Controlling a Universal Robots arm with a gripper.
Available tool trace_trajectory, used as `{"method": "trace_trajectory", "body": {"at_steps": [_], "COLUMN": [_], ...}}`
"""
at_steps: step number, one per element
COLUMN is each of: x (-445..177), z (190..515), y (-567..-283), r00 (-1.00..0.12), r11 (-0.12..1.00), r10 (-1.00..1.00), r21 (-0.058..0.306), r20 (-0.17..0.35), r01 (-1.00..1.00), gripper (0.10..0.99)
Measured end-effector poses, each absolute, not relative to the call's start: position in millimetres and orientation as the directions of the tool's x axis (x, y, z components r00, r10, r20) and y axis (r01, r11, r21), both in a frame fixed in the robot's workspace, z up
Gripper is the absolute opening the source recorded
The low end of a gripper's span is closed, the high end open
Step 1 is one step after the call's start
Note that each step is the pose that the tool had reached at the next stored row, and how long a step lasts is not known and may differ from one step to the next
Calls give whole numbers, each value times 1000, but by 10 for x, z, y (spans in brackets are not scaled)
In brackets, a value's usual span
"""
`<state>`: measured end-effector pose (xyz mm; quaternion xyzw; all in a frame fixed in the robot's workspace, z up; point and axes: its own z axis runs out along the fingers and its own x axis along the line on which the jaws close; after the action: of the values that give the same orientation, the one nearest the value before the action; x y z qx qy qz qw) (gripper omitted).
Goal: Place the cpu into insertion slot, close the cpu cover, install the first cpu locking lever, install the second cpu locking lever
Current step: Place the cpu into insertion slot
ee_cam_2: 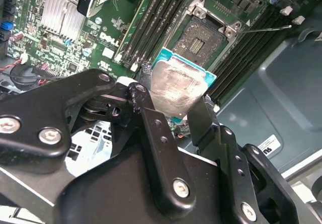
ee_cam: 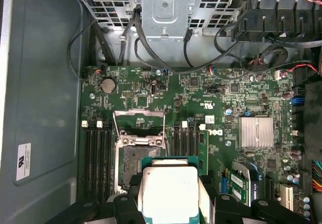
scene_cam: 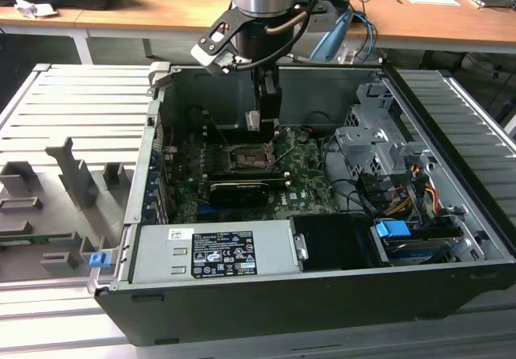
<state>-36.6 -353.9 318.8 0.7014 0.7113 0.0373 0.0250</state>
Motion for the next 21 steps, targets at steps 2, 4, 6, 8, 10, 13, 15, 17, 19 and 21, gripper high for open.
{"method": "trace_trajectory", "body": {"at_steps": [2,4,6,8,10,13,15,17,19,21], "x": [-373,-379,-384,-395,-405,-419,-430,-452,-479,-490], "z": [3186,3184,3182,3180,3177,3172,3168,3165,3154,3148], "y": [-3539,-3539,-3539,-3539,-3539,-3539,-3539,-3539,-3539,-3539], "r00": [-15,-15,-15,-15,-15,-15,-15,-15,-15,-15], "r11": [13,13,13,13,13,13,13,13,13,13], "r10": [1000,1000,1000,1000,1000,1000,1000,1000,1000,1000], "r21": [88,88,88,88,88,88,88,88,88,88], "r20": [17,17,17,17,17,17,17,17,17,17], "r01": [996,996,996,996,996,996,996,996,996,996], "gripper": [529,529,529,529,529,529,529,529,529,529]}}
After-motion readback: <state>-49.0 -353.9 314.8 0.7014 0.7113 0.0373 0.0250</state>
